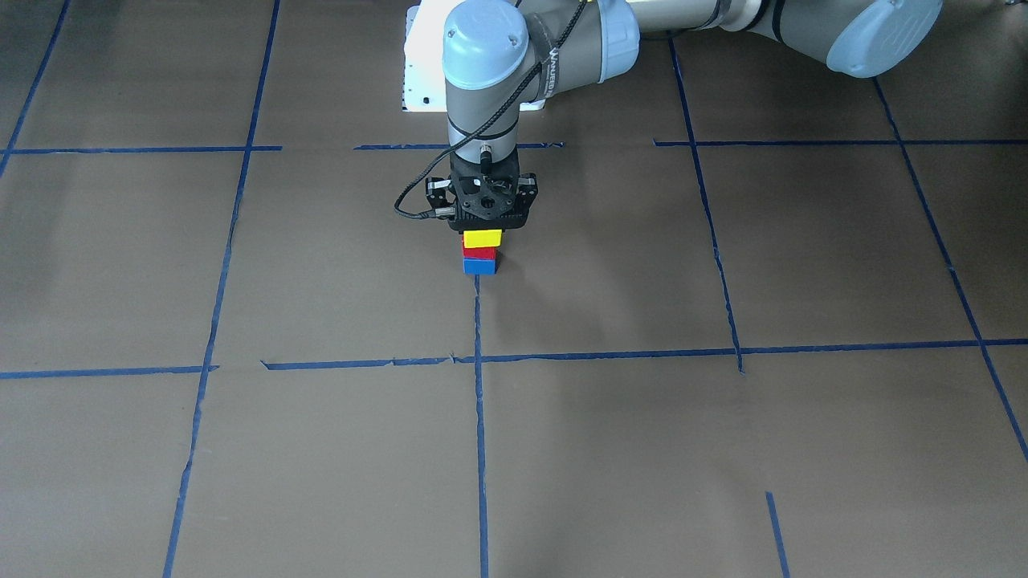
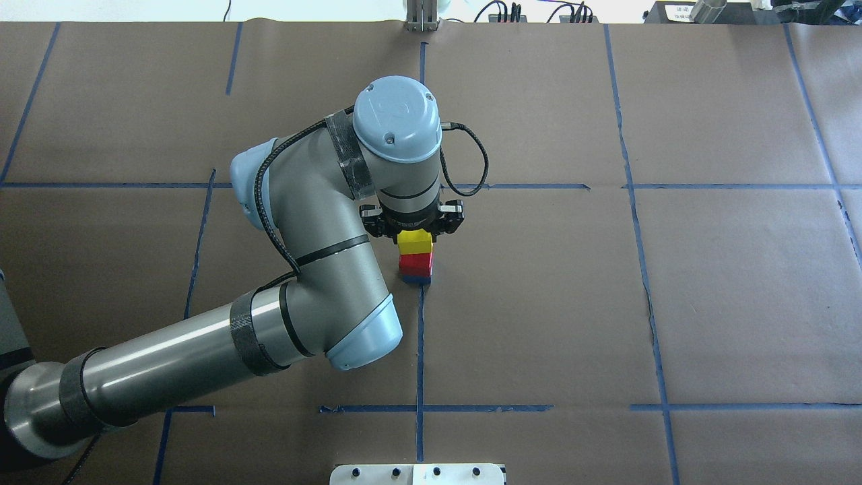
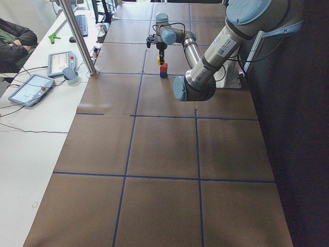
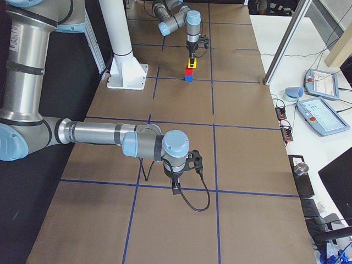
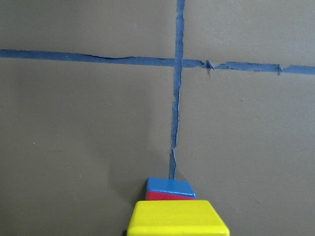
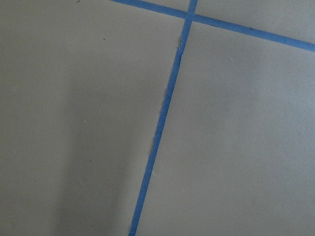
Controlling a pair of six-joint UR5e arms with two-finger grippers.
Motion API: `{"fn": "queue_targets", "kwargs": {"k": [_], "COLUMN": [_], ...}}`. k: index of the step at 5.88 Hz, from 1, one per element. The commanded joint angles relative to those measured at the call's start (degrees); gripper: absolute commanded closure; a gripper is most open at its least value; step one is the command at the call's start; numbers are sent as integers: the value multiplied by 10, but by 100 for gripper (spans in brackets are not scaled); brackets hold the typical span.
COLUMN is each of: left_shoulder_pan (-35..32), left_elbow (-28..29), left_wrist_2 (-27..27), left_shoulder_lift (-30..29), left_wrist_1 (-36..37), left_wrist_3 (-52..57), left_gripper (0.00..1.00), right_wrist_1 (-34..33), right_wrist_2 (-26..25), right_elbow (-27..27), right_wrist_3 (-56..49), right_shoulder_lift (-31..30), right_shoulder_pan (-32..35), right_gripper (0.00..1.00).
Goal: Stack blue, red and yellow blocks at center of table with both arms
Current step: 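Lower the yellow cube onto the red cube and open the left gripper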
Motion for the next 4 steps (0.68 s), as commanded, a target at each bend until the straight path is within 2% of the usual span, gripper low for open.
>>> {"fn": "queue_targets", "kwargs": {"k": [1,3,4], "left_shoulder_pan": [4,7,7], "left_elbow": [1,2,-1], "left_wrist_2": [0,-1,-3], "left_shoulder_lift": [1,2,6], "left_wrist_1": [0,-1,-2], "left_wrist_3": [3,4,6], "left_gripper": [94,88,71], "right_wrist_1": [-1,-1,-1], "right_wrist_2": [0,0,0], "right_elbow": [0,-1,-1], "right_wrist_3": [0,0,0], "right_shoulder_lift": [0,0,0], "right_shoulder_pan": [0,0,0], "right_gripper": [0,0,0]}}
